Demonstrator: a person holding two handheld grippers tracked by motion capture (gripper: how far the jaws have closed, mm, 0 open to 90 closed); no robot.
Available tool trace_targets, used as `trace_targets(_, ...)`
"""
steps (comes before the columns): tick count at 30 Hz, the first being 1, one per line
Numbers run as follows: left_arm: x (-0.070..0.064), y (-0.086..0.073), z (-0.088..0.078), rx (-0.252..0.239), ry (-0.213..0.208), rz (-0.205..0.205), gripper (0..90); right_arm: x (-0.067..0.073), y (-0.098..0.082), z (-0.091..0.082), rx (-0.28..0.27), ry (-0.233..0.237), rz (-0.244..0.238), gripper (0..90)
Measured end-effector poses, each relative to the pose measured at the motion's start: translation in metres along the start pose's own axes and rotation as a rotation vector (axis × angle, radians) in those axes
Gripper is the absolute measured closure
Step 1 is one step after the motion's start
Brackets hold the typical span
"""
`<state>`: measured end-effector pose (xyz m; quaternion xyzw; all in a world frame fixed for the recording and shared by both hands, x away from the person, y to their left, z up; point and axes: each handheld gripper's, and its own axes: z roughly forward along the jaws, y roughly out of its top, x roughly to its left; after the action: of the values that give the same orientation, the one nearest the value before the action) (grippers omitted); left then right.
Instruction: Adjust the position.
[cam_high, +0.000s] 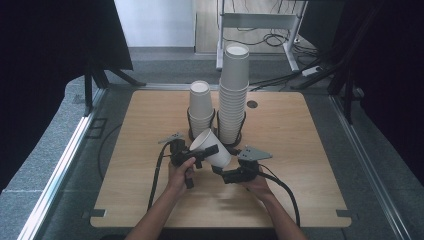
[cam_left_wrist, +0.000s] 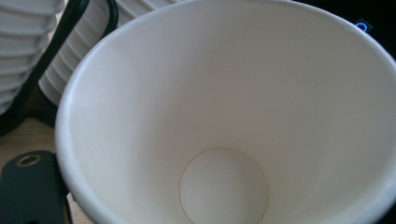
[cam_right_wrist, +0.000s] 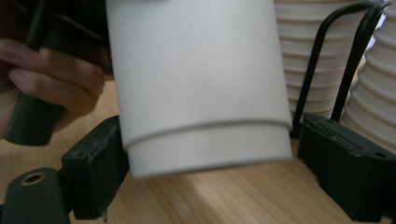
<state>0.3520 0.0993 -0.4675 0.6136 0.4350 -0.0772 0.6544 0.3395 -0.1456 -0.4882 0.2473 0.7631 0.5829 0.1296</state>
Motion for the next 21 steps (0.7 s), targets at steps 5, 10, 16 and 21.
trace_targets(5, -0.004, 0.001, -0.005, -0.003, 0.018, 0.039, 13.3, 0.000, -0.001, 0.001, 0.023, -0.007, 0.005, 8.4)
trace_targets(10, -0.005, 0.004, -0.011, -0.019, 0.022, 0.058, 13.4, 0.000, -0.004, 0.001, 0.063, -0.009, 0.001, 6.4)
trace_targets(16, -0.004, 0.007, -0.019, -0.038, 0.043, 0.077, 13.4, 0.001, -0.009, -0.001, 0.077, -0.019, -0.003, 6.9)
trace_targets(21, -0.001, 0.007, -0.028, -0.049, 0.061, 0.087, 13.5, 0.003, -0.010, -0.004, 0.086, -0.012, -0.008, 6.9)
